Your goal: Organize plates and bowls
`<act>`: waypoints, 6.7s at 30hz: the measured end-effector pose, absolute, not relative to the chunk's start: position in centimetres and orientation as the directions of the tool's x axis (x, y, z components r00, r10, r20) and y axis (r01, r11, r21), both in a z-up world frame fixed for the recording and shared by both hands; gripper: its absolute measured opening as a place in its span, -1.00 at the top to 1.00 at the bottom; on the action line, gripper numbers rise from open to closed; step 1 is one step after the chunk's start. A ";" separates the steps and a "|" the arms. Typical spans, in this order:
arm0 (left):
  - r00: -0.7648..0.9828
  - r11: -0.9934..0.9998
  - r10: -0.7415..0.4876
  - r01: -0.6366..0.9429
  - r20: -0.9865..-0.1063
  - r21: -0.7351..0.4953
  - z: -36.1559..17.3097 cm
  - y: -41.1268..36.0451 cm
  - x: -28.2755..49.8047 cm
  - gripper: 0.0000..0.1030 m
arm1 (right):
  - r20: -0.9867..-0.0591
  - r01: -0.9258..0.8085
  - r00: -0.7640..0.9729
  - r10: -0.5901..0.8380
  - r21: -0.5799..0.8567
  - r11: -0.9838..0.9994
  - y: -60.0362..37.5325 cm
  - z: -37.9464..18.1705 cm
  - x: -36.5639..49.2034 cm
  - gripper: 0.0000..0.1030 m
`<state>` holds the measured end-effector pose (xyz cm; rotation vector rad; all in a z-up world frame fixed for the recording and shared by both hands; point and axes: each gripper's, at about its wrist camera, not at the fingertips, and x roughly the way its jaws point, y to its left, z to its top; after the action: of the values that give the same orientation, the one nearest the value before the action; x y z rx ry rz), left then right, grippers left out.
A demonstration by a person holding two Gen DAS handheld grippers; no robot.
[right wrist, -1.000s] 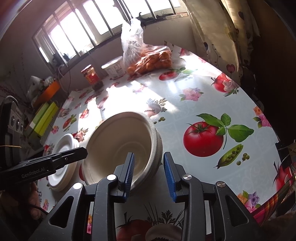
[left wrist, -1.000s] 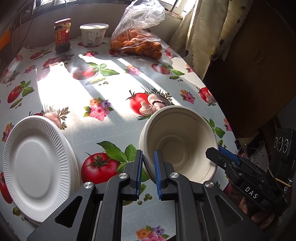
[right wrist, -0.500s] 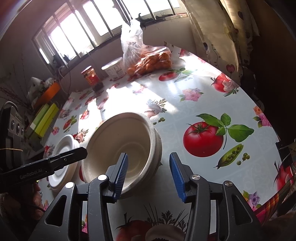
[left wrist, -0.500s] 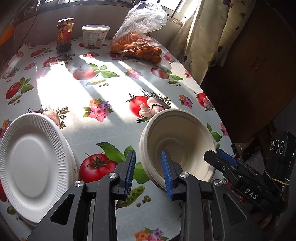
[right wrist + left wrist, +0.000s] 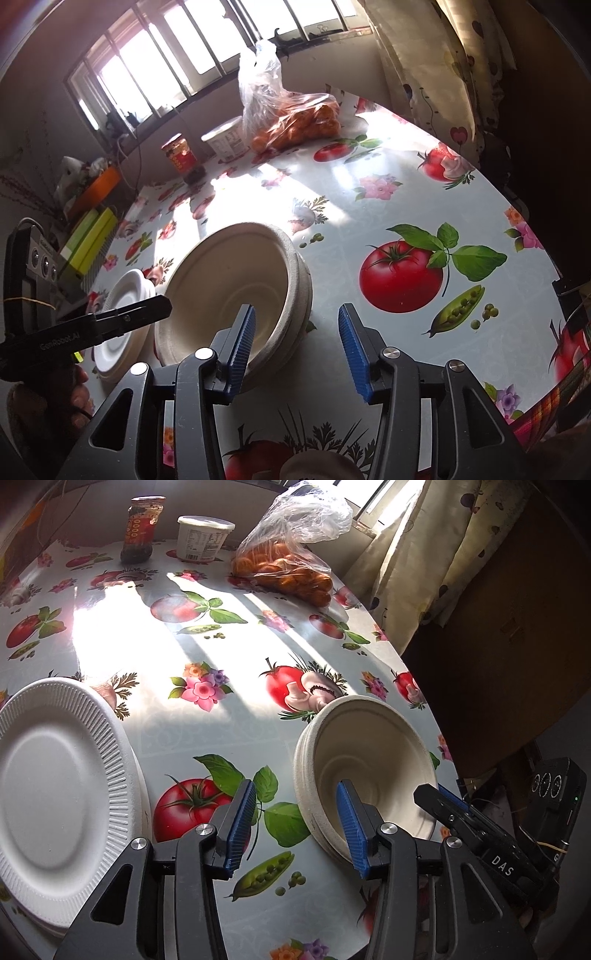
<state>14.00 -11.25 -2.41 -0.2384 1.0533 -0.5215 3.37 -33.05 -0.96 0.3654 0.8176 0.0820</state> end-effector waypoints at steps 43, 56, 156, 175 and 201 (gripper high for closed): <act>0.374 0.855 -0.513 0.305 -0.773 -0.420 -3.1 -12.8 13.7 0.54 | -0.683 0.035 0.684 0.255 0.380 0.925 -32.9 -1.6 3.7 0.54; 0.380 0.863 -0.498 0.304 -0.780 -0.403 -3.1 -13.0 13.5 0.54 | -0.683 0.035 0.684 0.255 0.380 0.924 -32.9 -1.6 3.7 0.57; 0.574 0.931 -0.199 -0.143 -0.794 -0.337 -1.3 8.2 12.0 0.54 | -0.724 -0.409 0.467 0.509 0.333 0.849 -10.7 -0.6 13.7 0.57; 0.567 0.926 -0.198 -0.159 -0.800 -0.342 -1.7 8.5 12.2 0.53 | -0.727 -0.405 0.463 0.506 0.334 0.851 -10.4 -0.8 14.2 0.34; 0.609 0.938 -0.160 -0.152 -0.777 -0.312 -0.1 8.0 10.6 0.15 | -0.693 -0.424 0.503 0.516 0.322 0.846 -11.2 0.4 12.6 0.01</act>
<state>10.60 8.04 -0.15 -0.3670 0.9216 -0.0046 12.56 -11.23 0.44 0.1148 0.8758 0.5694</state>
